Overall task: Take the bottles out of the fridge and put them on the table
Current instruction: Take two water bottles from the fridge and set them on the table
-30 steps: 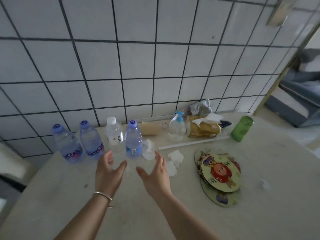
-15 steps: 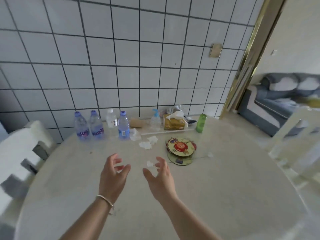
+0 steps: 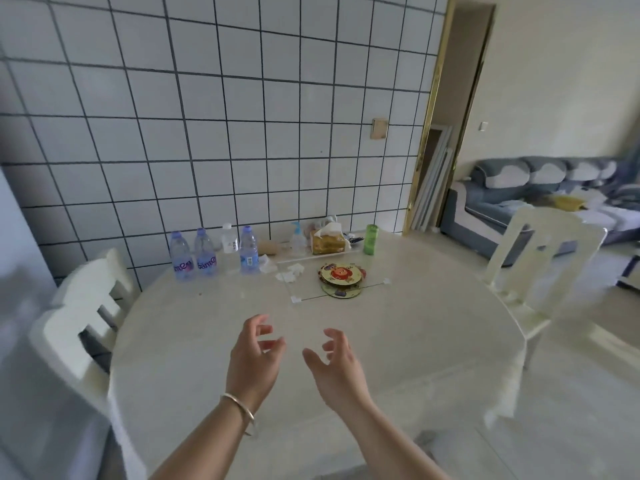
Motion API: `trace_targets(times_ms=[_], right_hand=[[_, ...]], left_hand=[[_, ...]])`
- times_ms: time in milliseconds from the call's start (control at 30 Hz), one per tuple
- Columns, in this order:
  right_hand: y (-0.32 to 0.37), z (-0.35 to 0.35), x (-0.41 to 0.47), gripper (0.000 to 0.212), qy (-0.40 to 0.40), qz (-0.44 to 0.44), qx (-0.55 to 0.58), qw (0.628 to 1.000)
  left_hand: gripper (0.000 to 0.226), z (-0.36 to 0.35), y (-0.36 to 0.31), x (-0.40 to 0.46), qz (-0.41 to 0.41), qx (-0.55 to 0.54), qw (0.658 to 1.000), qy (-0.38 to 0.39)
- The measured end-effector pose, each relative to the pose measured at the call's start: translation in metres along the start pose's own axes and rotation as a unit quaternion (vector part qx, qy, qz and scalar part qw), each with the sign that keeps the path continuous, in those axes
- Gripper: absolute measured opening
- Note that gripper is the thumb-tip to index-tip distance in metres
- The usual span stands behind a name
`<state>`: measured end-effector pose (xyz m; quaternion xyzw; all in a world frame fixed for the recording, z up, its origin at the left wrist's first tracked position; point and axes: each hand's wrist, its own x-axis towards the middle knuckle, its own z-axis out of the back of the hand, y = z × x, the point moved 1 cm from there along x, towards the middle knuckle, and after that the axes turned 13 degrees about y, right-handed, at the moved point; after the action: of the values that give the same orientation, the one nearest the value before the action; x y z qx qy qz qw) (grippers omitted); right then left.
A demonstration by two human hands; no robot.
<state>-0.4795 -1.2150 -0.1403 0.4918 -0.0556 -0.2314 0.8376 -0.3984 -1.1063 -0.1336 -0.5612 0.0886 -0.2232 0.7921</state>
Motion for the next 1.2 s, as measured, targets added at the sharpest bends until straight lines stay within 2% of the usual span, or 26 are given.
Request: trace_targets(times_ms=[200, 400, 567, 833, 1200], right_hand=[[0.009, -0.017, -0.094, 0.053, -0.003, -0.002, -0.007, 1.000], [0.013, -0.026, -0.159, 0.053, 0.004, 0.014, -0.020, 1.000], [0.022, -0.046, -0.209, 0.052, 0.030, 0.051, -0.031, 0.998], [0.030, -0.100, -0.294, 0.046, 0.115, 0.114, -0.037, 0.986], [0.113, -0.201, -0.351, 0.046, 0.207, 0.193, -0.068, 0.957]], left_hand=[[0.041, 0.021, -0.010, -0.087, -0.001, 0.005, 1.000, 0.018], [0.041, 0.042, -0.019, -0.158, -0.017, 0.017, 1.000, 0.005], [0.042, 0.062, -0.020, -0.222, -0.016, 0.008, 0.999, -0.034], [0.037, 0.104, -0.001, -0.336, 0.048, -0.061, 0.991, -0.111], [0.033, 0.233, 0.014, -0.408, 0.031, -0.032, 0.972, -0.232]])
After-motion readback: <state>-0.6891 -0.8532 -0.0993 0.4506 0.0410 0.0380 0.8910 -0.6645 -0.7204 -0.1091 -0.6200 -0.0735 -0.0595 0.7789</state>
